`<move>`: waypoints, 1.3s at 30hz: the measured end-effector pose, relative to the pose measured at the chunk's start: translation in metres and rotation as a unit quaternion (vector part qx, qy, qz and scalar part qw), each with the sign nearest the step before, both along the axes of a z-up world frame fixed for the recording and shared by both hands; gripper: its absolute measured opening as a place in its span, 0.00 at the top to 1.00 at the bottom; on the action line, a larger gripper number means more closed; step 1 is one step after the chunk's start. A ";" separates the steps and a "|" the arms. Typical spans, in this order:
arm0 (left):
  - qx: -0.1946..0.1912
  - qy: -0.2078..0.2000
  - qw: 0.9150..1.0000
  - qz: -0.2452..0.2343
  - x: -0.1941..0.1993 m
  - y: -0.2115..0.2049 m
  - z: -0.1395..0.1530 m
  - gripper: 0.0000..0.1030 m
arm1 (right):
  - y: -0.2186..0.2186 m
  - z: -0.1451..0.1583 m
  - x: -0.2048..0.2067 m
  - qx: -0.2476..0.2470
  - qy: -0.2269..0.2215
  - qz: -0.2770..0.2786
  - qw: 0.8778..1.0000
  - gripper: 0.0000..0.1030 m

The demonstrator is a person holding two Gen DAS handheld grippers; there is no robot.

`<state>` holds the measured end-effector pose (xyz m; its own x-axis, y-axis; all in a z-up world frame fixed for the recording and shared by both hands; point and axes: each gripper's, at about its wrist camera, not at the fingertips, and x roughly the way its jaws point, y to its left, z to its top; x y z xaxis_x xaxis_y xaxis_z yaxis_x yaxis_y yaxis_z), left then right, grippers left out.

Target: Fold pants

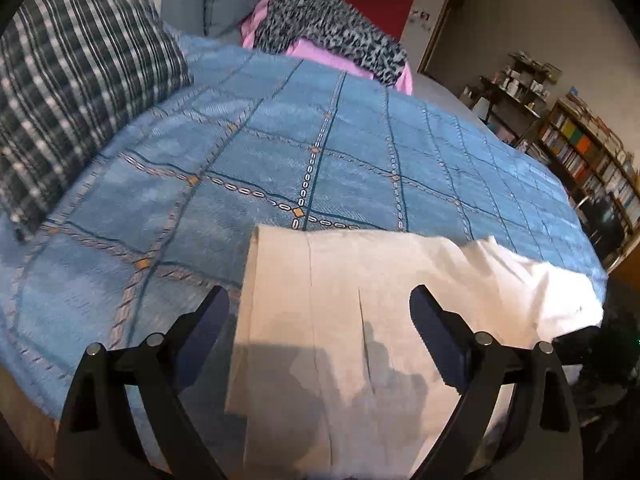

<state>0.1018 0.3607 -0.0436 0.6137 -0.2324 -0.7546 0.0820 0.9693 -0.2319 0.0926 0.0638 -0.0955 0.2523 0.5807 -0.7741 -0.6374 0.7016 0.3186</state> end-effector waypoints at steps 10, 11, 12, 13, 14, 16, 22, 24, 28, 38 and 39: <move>-0.033 0.087 0.996 -0.002 0.047 0.001 -0.039 0.25 | -0.065 0.018 0.082 0.072 0.009 -0.132 0.989 0.52; -0.023 0.091 0.996 0.002 0.048 0.001 -0.042 0.33 | -0.071 0.016 0.093 0.076 0.015 -0.144 0.987 0.52; -0.015 0.094 0.995 0.006 0.048 0.003 -0.043 0.42 | -0.074 0.014 0.102 0.074 0.017 -0.151 0.986 0.52; -0.012 0.096 0.995 0.008 0.049 0.005 -0.044 0.47 | -0.076 0.011 0.113 0.070 0.021 -0.155 0.985 0.52; -0.011 0.100 0.995 0.013 0.049 0.008 -0.045 0.54 | -0.076 0.007 0.121 0.067 0.026 -0.156 0.985 0.52; -0.018 0.104 0.994 0.020 0.050 0.014 -0.044 0.60 | -0.076 -0.003 0.136 0.050 0.031 -0.166 0.984 0.52; -0.001 0.087 0.996 0.019 0.057 0.005 -0.031 0.62 | -0.066 -0.037 0.165 0.027 0.086 -0.140 0.986 0.85; 0.009 0.066 0.998 0.022 0.059 0.002 -0.017 0.63 | -0.062 -0.035 0.165 0.020 0.075 -0.135 0.988 0.95; 0.024 0.032 0.998 0.050 0.063 0.007 0.005 0.63 | -0.071 -0.015 0.173 0.037 0.033 -0.180 0.982 0.96; 0.097 0.059 0.992 0.057 0.097 0.005 -0.051 0.59 | -0.052 -0.045 0.201 -0.001 0.028 -0.196 0.980 0.76; 0.102 0.060 0.991 0.055 0.097 0.005 -0.053 0.57 | -0.057 -0.043 0.198 0.004 0.027 -0.206 0.978 0.67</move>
<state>0.1989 0.3661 -0.0968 0.5302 -0.0039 -0.8479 -0.0438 0.9985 -0.0319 0.2911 0.0067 -0.1386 0.4257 0.4436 -0.7887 -0.2829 0.8931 0.3497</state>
